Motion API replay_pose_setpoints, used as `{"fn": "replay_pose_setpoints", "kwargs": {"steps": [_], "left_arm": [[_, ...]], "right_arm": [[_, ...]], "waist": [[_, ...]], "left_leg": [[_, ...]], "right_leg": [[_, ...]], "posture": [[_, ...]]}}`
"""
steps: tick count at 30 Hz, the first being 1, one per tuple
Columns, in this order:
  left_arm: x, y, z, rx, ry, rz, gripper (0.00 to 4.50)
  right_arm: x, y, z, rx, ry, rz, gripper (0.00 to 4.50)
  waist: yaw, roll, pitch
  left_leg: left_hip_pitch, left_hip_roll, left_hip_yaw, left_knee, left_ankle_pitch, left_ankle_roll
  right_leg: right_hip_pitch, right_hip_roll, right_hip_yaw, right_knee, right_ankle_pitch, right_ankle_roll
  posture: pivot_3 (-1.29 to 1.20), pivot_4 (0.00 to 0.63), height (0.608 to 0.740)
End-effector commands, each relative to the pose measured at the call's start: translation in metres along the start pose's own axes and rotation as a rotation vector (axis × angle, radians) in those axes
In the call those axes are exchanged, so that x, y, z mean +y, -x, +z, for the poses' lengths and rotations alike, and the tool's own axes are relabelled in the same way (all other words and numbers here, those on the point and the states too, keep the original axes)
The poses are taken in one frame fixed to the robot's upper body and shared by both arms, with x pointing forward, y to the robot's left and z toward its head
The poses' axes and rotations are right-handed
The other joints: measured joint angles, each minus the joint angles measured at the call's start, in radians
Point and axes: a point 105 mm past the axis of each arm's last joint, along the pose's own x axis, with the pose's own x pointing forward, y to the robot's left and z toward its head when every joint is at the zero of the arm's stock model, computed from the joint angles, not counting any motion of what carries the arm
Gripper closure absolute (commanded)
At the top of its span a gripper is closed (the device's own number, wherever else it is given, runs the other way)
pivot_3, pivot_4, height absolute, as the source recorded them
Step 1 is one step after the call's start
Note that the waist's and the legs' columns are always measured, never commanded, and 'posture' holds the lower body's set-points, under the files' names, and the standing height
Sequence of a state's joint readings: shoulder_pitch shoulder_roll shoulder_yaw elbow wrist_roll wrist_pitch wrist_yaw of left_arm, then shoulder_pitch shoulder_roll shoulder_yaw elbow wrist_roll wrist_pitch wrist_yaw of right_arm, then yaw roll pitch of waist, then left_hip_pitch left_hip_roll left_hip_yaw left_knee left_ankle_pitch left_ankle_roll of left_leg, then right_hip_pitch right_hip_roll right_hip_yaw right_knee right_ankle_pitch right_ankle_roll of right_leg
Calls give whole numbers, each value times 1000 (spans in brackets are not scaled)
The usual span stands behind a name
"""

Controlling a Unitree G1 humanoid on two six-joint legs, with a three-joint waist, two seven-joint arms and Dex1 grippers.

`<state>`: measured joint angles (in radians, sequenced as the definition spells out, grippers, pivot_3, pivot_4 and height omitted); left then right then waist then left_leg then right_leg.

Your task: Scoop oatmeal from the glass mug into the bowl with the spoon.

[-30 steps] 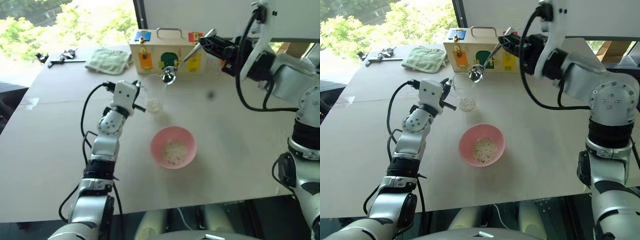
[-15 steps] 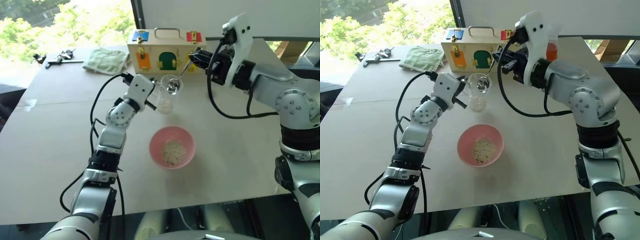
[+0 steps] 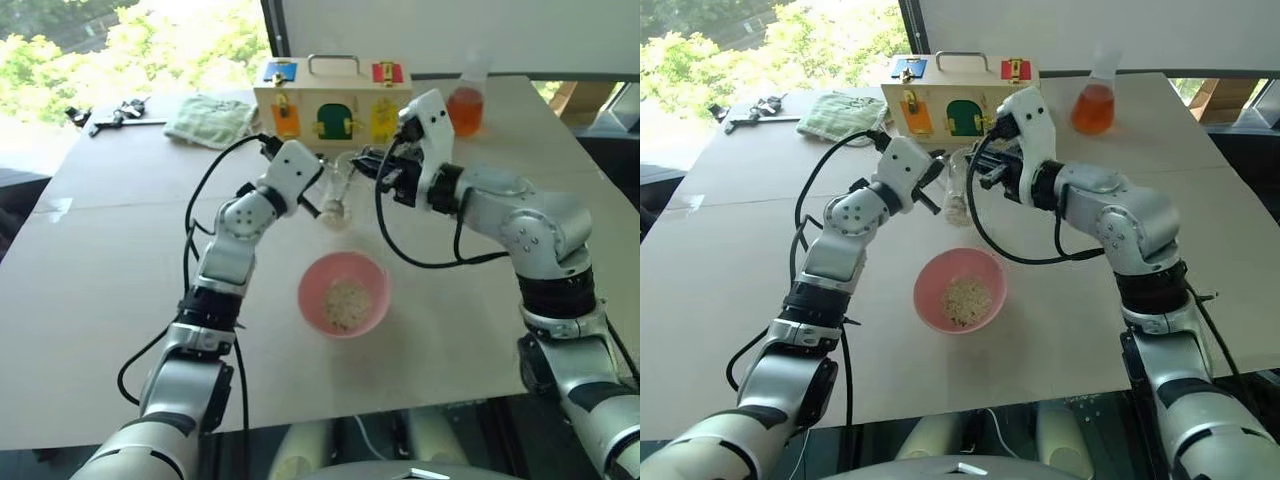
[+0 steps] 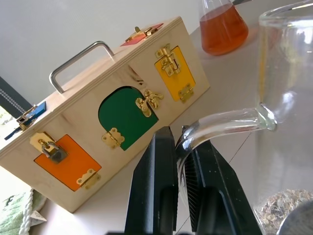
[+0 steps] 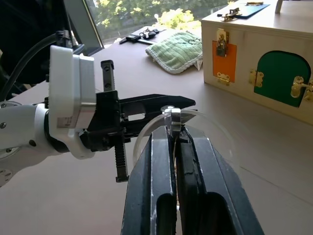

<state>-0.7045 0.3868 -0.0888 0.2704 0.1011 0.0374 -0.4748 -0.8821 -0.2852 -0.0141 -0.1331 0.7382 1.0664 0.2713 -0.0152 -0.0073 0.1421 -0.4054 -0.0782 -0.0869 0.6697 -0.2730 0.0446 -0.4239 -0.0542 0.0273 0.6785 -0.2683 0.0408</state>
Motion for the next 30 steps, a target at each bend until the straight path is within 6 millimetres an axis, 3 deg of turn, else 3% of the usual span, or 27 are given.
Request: {"fn": "replay_pose_setpoints", "kwargs": {"steps": [1,12,30], "left_arm": [[7,-3,18,-66,-57,23,4408],[0,-1,10,-51,-114,18,4408],[15,2,-18,21,-191,68,4408]], "right_arm": [[-1,8,17,-37,-140,12,4500],[-53,28,29,-101,-416,-175,4500],[-60,42,44,-171,-527,-219,4500]], "waist": [[0,0,0],[-11,0,0],[-32,1,0]], "left_leg": [[0,0,0,0,0,0],[-8,0,0,1,1,-1],[-8,-1,1,4,1,-1]], "right_leg": [[0,0,0,0,0,0],[-9,0,0,3,0,0],[-11,0,2,14,0,0]], "posture": [[0,150,740],[0,150,740],[0,150,740]]}}
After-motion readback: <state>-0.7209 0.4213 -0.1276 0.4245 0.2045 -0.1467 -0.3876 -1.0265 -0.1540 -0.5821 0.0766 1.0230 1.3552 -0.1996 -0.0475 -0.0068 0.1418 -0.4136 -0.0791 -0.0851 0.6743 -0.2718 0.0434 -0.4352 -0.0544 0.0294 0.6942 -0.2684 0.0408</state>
